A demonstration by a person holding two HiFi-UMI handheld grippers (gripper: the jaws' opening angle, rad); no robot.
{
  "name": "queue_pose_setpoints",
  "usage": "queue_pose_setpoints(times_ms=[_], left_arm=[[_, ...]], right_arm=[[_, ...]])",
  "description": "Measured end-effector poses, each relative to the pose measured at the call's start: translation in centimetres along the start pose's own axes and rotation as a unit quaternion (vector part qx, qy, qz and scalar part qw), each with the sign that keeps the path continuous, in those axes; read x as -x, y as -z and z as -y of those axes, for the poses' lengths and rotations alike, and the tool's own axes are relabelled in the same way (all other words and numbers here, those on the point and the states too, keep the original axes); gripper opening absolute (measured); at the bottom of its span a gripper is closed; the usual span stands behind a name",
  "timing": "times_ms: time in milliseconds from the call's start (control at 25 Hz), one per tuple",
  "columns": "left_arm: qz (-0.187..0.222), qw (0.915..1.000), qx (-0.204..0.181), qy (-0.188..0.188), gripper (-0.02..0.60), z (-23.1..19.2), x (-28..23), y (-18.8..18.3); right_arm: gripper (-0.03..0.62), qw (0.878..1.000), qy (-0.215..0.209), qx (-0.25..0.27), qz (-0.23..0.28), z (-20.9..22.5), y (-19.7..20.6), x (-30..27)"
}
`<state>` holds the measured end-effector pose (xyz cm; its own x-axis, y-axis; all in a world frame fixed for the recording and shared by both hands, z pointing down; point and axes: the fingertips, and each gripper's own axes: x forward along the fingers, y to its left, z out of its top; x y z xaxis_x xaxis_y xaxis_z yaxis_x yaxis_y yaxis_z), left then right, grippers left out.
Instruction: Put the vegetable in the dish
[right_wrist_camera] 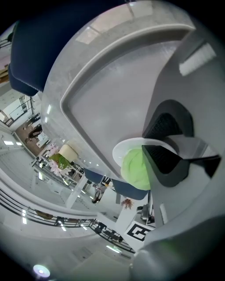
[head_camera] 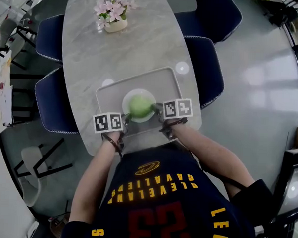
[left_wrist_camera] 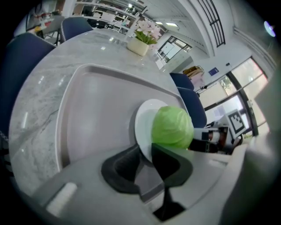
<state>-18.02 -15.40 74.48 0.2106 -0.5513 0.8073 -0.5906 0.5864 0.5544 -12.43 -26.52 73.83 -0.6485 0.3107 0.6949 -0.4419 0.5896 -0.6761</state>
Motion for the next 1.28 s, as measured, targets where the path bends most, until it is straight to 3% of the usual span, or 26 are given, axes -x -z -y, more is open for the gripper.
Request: queue_pose_setpoints(times_ms=[280,520,720,840,920,1040,1280], left_arm=[[0.008,0.9952,-0.076,-0.061,0.102,0.0,0.6,-0.2],[0.067,0.9956,-0.04,-0.053,0.061,-0.6,2.3,-0.5],[0.096,0.9909,-0.047,-0.083,0.003,-1.8,4.7,1.0],[0.123,0.9916,0.016,-0.037,0.002,-1.7,6.1,2.6],[0.131,0.9904,0.045,0.003,0.002,-1.0,7.2,3.6],[0.146,0.9883,0.036,0.028,0.002,0.6,8.9,3.5],[0.189,0.977,-0.005,0.099,0.002,6.1,12.0,0.1]], right_arm=[[0.06,0.998,0.015,0.065,0.022,0.1,-1.1,0.8],[0.024,0.996,0.022,0.066,0.05,0.2,-1.3,1.8],[0.006,0.992,0.018,0.09,0.083,-0.2,-1.6,3.7],[0.005,0.991,0.005,0.084,0.099,-0.4,-1.7,5.3],[0.005,0.993,-0.015,0.044,0.11,-0.8,-1.2,6.5],[0.005,0.991,-0.046,0.002,0.127,-1.7,-0.8,8.5],[0.005,0.992,-0.032,0.024,0.116,-3.1,-0.1,10.2]])
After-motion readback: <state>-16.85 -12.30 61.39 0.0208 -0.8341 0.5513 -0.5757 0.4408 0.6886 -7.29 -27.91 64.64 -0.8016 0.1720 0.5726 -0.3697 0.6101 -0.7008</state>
